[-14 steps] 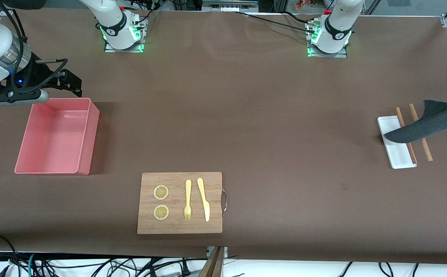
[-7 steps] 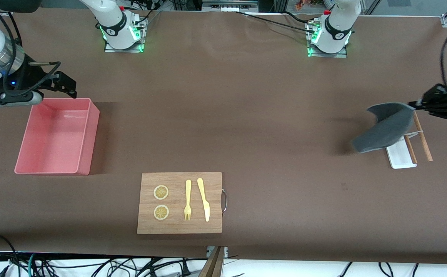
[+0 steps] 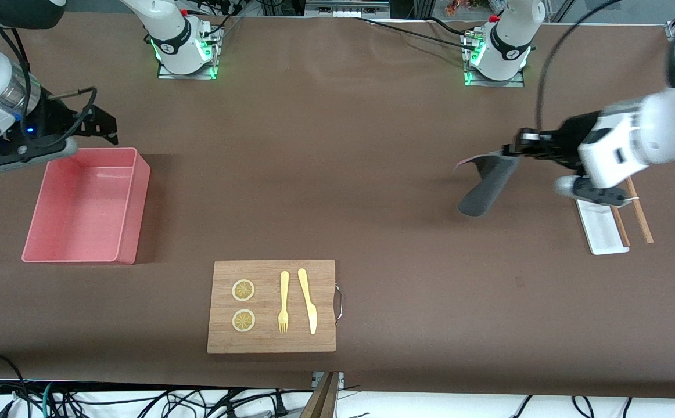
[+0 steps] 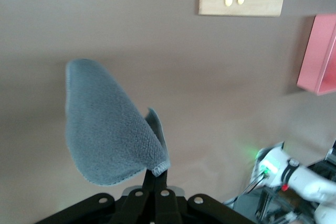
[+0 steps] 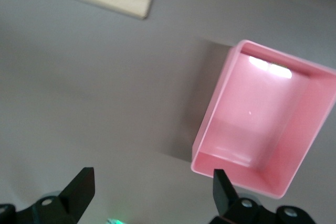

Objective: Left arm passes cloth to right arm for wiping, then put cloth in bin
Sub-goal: 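Carry the cloth with the left gripper while the right gripper approaches, then grasp the hanging cloth with the right gripper beside the left gripper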

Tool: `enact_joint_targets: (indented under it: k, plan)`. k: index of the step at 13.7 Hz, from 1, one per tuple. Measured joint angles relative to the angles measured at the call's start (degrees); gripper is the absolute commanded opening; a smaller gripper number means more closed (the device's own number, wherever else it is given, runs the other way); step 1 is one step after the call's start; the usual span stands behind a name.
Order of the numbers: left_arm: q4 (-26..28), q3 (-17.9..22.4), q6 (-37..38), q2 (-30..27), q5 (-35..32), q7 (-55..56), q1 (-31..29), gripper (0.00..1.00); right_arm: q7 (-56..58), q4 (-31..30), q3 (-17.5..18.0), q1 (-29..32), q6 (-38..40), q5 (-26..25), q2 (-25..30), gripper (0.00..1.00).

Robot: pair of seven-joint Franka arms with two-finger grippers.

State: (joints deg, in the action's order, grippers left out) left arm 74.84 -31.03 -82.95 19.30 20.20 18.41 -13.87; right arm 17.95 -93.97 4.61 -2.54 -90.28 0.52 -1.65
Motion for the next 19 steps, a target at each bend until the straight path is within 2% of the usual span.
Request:
enact_joint_targets:
  k: [3,6,10,13,16,19]
  plan:
    - [0.0,0.0,-7.4,0.6,0.0,13.5,7.3,0.0,16.9,0.0,-0.3,0.1,1.1,6.5,-0.3,0.99]
    - [-0.1,0.0,-11.3,0.9,0.1,19.5,9.1,0.0,26.1,0.0,0.1,-1.2,1.4,16.5,-2.5,0.99]
    - [-1.4,0.0,-13.3,0.9,3.3,20.8,11.7,0.0,43.0,-0.1,0.3,-2.2,0.8,33.6,-11.3,0.99]
    - [-1.5,-0.1,-18.6,1.4,3.6,22.8,16.7,0.0,52.9,1.1,0.3,-2.8,-1.8,43.1,-18.9,0.99]
    - [-1.4,0.0,-23.9,3.1,3.6,23.4,20.1,0.0,55.5,5.2,0.4,-6.2,-5.4,48.9,-23.8,0.99]
    - [-1.5,0.0,-26.3,4.0,3.8,23.4,21.3,0.0,55.4,6.4,0.4,-10.8,-11.6,50.6,-24.8,0.99]
